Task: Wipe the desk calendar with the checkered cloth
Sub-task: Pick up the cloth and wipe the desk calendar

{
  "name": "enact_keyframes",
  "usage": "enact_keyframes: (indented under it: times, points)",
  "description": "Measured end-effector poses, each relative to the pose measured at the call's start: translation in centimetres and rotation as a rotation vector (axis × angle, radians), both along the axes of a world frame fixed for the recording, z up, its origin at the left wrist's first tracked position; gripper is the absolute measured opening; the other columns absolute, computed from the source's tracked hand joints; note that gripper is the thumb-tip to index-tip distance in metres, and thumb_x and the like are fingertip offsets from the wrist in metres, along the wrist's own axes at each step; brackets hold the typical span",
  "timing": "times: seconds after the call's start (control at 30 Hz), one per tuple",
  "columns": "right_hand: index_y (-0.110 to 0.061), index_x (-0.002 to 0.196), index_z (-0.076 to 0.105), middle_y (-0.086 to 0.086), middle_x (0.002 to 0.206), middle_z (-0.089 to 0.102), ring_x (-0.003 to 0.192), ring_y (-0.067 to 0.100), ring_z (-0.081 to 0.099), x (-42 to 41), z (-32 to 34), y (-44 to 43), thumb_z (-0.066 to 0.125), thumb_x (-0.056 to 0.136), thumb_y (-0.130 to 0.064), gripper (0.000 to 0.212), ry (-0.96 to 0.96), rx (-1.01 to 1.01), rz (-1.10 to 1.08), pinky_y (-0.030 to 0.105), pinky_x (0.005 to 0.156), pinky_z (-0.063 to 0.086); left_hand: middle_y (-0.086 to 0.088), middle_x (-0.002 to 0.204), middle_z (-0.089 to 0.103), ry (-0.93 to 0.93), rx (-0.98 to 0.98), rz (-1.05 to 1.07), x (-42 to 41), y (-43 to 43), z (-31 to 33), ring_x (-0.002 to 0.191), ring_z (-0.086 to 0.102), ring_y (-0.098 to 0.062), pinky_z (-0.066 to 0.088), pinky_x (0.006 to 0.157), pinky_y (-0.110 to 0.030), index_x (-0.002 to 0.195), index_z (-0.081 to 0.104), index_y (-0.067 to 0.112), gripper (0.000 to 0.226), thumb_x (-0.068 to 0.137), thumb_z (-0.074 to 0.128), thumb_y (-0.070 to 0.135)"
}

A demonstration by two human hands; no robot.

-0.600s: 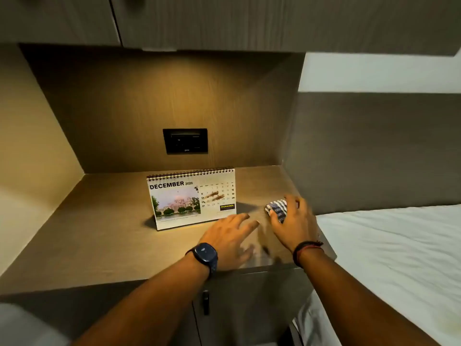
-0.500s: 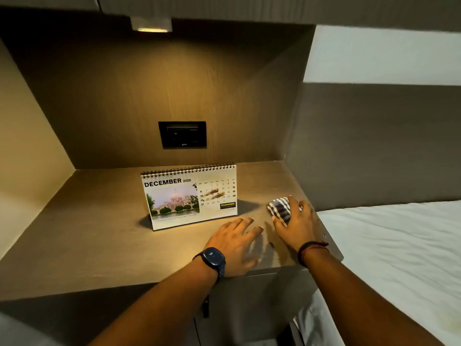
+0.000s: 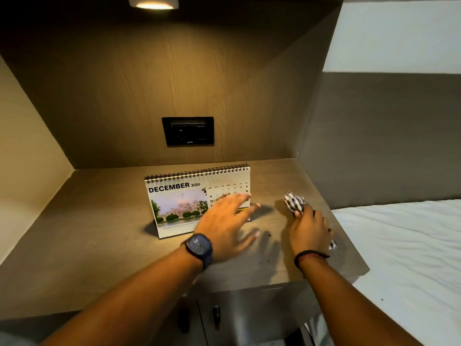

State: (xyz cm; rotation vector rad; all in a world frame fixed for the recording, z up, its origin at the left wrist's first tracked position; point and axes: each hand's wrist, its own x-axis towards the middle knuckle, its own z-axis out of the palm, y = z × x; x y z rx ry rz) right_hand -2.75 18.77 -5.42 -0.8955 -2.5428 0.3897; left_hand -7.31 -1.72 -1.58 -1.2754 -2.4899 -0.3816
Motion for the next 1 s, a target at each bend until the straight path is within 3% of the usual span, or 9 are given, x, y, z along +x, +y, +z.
enact_keyframes:
  times: [0.1,0.23,0.33,0.47,0.57,0.73,0.9,1.0]
  points:
    - [-0.011,0.115,0.052,0.020,0.113,0.057,0.101,0.038,0.053,-1.2,1.3,-5.3,0.046,0.092,-0.020,0.025,0.348,-0.237,0.006,0.051,0.079,0.049,-0.016,0.137,0.049,0.213,0.140,0.059,-4.1,-2.4,5.0,0.126,0.043,-0.032,0.034,0.103,-0.043,0.133,0.048,0.018,0.056,0.086,0.050,0.048]
    - [-0.014,0.113,0.049,0.013,0.108,0.057,0.087,0.030,0.058,-2.8,2.1,-12.9,0.046,0.093,-0.023,0.022,0.600,-0.358,0.036,0.032,0.059,0.045,-0.013,0.145,0.040,0.147,-0.108,0.247,-8.8,-4.2,8.7,0.133,0.034,-0.031,0.028,0.109,-0.045,0.141,0.036,0.025,0.062,0.089,0.029,0.060]
    - [-0.011,0.121,0.047,0.014,0.120,0.054,0.095,0.031,0.059,-4.3,1.7,-15.2,0.045,0.094,-0.024,0.030,0.585,-0.423,0.065,0.037,0.065,0.054,-0.008,0.151,0.032,0.054,-0.293,0.260,-10.9,-4.6,8.2,0.138,0.026,-0.029,0.023,0.111,-0.044,0.143,0.031,0.032,0.058,0.092,0.019,0.058]
    - [-0.010,0.125,0.046,0.015,0.125,0.051,0.105,0.034,0.057,-5.8,1.3,-16.1,0.049,0.092,-0.016,0.034,0.591,-0.448,0.106,0.047,0.080,0.054,-0.003,0.153,0.030,-0.050,-0.306,0.184,-11.6,-4.6,6.9,0.139,0.023,-0.027,0.022,0.112,-0.045,0.137,0.040,0.035,0.056,0.093,0.012,0.055]
    - [-0.010,0.124,0.047,0.016,0.126,0.052,0.108,0.035,0.056,-6.3,0.9,-17.1,0.052,0.088,-0.007,0.037,0.592,-0.448,0.119,0.045,0.084,0.053,-0.002,0.155,0.025,-0.072,-0.330,0.170,-11.9,-4.7,6.9,0.141,0.017,-0.026,0.017,0.114,-0.047,0.138,0.039,0.034,0.055,0.094,0.012,0.054]
    - [-0.008,0.115,0.057,0.015,0.116,0.059,0.101,0.034,0.060,-5.2,-0.3,-18.7,0.059,0.079,0.001,0.037,0.548,-0.267,0.352,0.040,0.079,0.054,-0.001,0.156,0.023,-0.073,-0.330,0.168,-12.0,-4.6,7.0,0.142,0.014,-0.026,0.014,0.114,-0.046,0.139,0.037,0.036,0.054,0.094,0.012,0.053]
    - [-0.011,0.116,0.056,0.015,0.119,0.059,0.099,0.033,0.061,-6.3,0.9,-16.1,0.056,0.083,-0.002,0.035,0.648,-0.469,0.056,0.033,0.077,0.051,-0.001,0.156,0.022,-0.060,-0.332,0.179,-12.0,-4.6,6.8,0.142,0.013,-0.027,0.015,0.113,-0.047,0.139,0.034,0.039,0.055,0.093,0.009,0.055]
    - [-0.010,0.115,0.058,0.013,0.117,0.060,0.099,0.030,0.061,-6.3,1.3,-16.6,0.057,0.083,-0.002,0.033,0.649,-0.489,0.058,0.024,0.078,0.045,-0.001,0.156,0.021,-0.051,-0.332,0.187,-12.0,-4.6,6.8,0.143,0.012,-0.026,0.013,0.114,-0.047,0.139,0.035,0.038,0.055,0.093,0.009,0.056]
